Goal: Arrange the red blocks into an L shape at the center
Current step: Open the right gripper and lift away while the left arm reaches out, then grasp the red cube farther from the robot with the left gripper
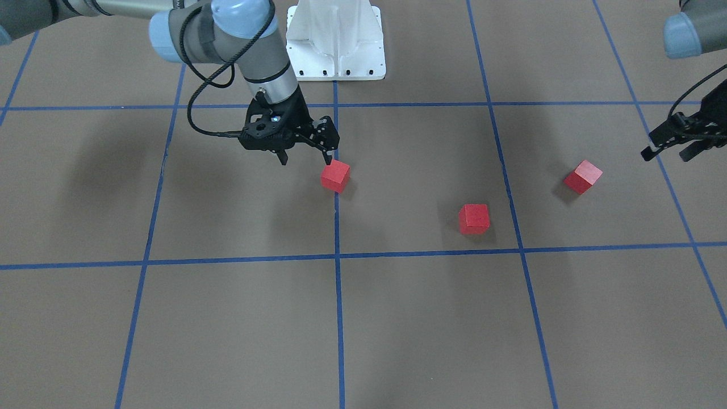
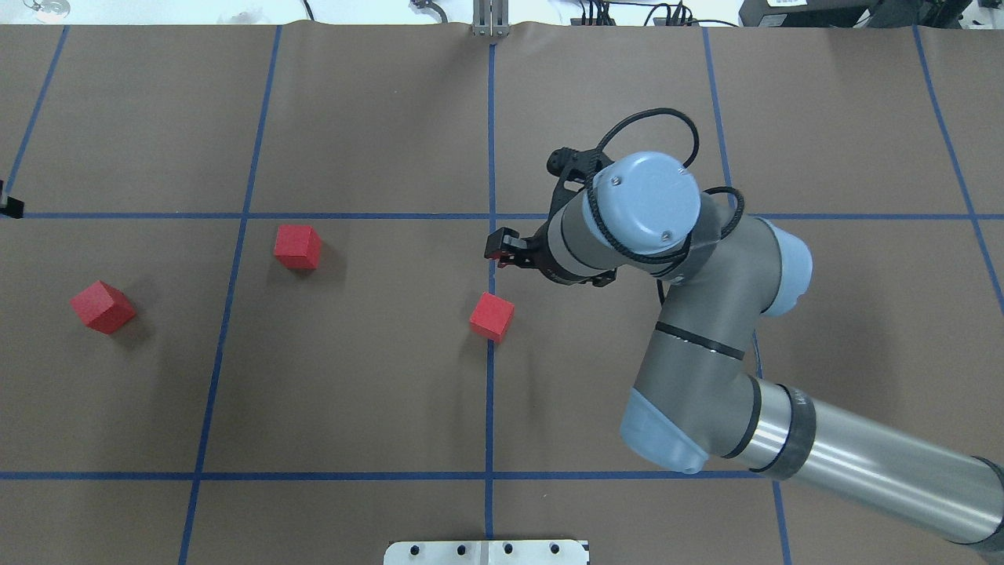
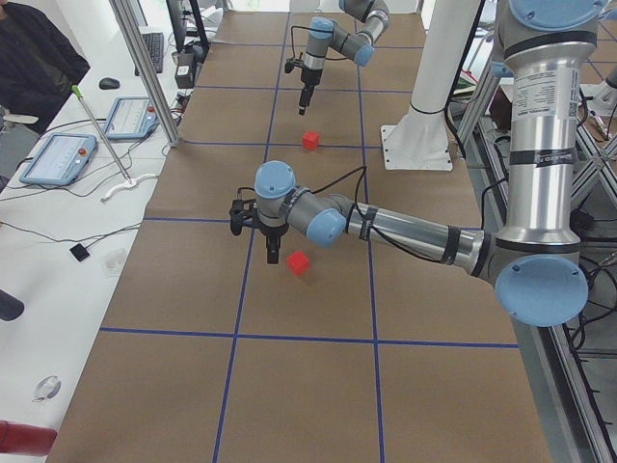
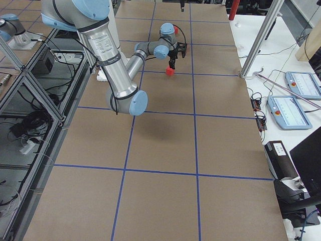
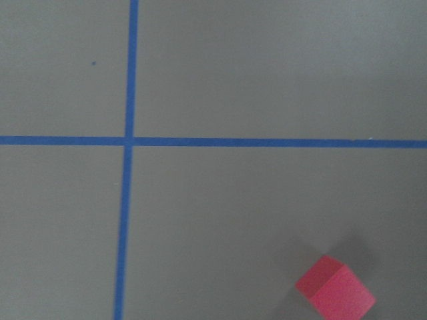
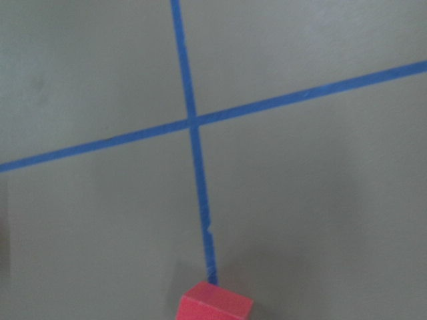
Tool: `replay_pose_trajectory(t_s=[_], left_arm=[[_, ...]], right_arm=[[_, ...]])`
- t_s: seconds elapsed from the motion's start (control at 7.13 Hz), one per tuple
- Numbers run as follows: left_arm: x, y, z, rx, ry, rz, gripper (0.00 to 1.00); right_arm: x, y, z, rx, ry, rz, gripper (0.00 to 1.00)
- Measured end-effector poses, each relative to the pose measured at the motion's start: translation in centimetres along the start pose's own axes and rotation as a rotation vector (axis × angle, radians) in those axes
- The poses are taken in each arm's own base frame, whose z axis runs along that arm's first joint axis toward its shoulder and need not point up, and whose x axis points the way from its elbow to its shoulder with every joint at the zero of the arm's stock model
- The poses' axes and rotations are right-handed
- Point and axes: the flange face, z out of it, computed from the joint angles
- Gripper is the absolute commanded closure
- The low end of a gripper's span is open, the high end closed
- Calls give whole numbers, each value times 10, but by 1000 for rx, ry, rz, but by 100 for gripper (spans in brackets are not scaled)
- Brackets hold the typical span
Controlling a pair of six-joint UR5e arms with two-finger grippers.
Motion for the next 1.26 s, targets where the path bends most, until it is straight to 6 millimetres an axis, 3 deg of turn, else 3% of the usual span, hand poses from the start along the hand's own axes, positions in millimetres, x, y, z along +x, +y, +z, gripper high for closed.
replay_pose_trajectory(t_s=[0.28, 0.56, 0.7, 0.98, 1.26], left_arm=[[96, -1, 40, -24, 29, 48, 0], [162, 24, 100, -18, -25, 134, 0], [184, 29, 120, -25, -37, 159, 0], [229, 12, 150, -55, -64, 146, 0], [258, 6, 176, -83, -105, 136, 0]], right_arm=[[64, -44, -28, -33, 18, 29, 0], [112, -66, -31, -33, 60, -7, 0], [125, -71, -28, -31, 79, -10, 0], [149, -80, -25, -26, 111, -22, 0], [162, -85, -25, -22, 122, -28, 0]])
